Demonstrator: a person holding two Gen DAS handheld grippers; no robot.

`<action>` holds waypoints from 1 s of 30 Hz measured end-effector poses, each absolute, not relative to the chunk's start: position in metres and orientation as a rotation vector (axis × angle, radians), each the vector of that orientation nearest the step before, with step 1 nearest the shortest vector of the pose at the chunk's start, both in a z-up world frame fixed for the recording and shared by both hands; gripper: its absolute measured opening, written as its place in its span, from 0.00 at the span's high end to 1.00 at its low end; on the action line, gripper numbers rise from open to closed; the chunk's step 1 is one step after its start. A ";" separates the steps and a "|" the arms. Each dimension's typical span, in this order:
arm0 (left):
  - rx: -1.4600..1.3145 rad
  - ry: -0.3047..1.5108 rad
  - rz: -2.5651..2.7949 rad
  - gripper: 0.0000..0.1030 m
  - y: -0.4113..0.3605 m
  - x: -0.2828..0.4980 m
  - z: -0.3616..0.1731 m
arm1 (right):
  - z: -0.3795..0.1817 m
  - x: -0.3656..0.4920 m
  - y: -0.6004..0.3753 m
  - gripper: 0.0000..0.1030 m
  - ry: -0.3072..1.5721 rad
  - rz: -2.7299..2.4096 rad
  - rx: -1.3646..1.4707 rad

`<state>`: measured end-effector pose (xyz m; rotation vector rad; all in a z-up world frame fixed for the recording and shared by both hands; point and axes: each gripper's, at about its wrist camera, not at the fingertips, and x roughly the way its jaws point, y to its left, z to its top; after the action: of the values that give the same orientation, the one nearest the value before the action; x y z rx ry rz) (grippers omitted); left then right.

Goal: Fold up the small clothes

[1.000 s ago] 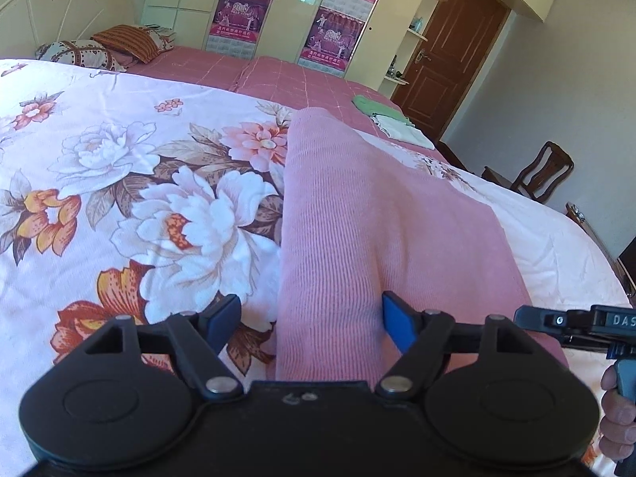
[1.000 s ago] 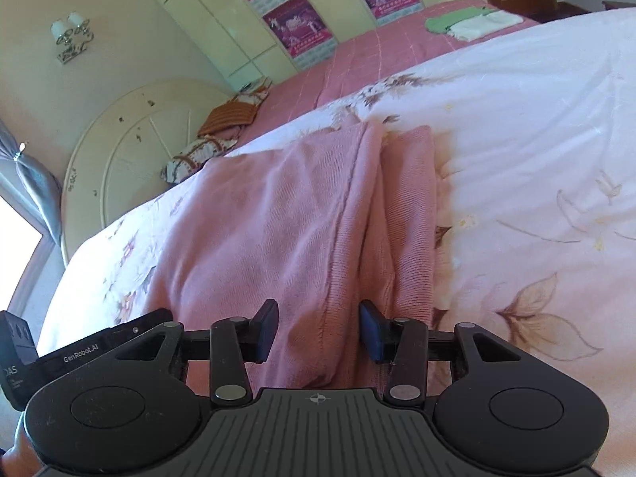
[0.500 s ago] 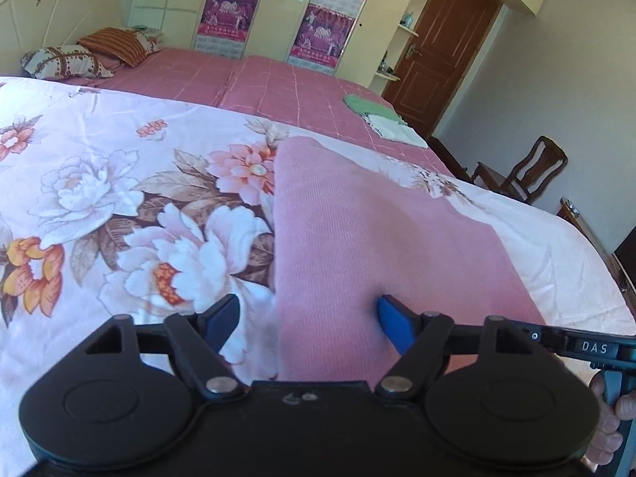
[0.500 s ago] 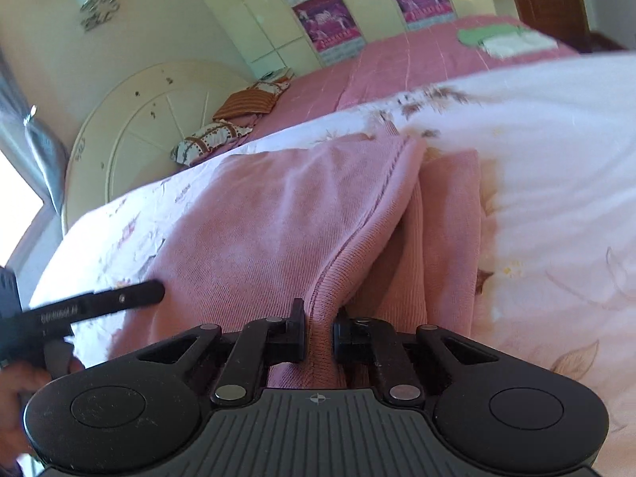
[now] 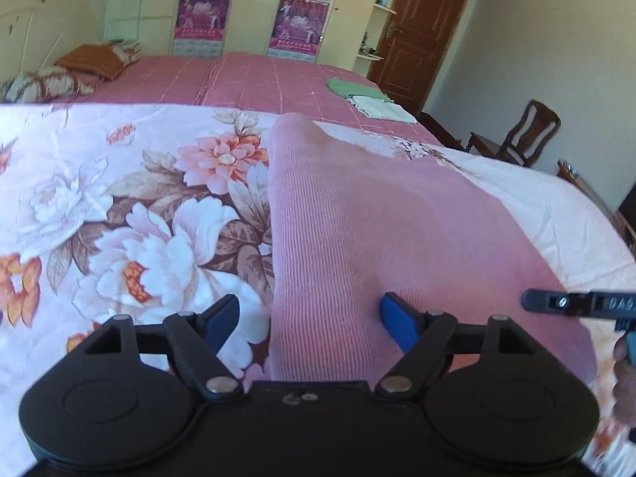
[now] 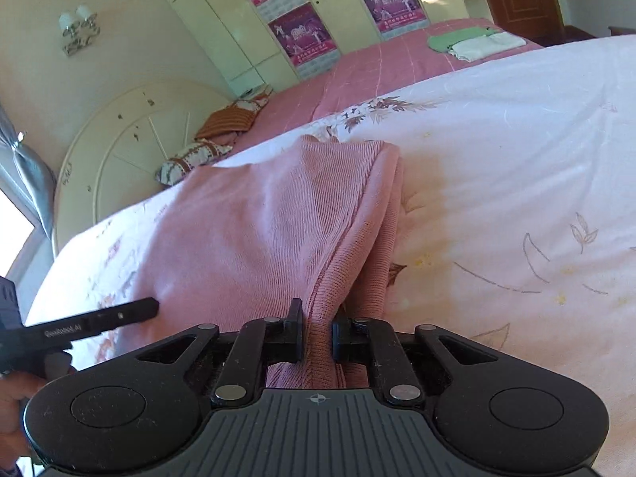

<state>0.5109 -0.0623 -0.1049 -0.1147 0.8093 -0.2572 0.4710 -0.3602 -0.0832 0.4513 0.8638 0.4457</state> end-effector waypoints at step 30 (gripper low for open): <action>-0.052 0.802 -0.295 0.28 -0.059 0.550 -0.082 | -0.066 0.503 -0.361 0.87 0.774 0.380 0.260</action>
<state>0.5503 -0.0591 -0.0822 -0.0524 0.8020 -0.2945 0.5033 -0.3608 -0.0656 0.2598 0.7739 0.3801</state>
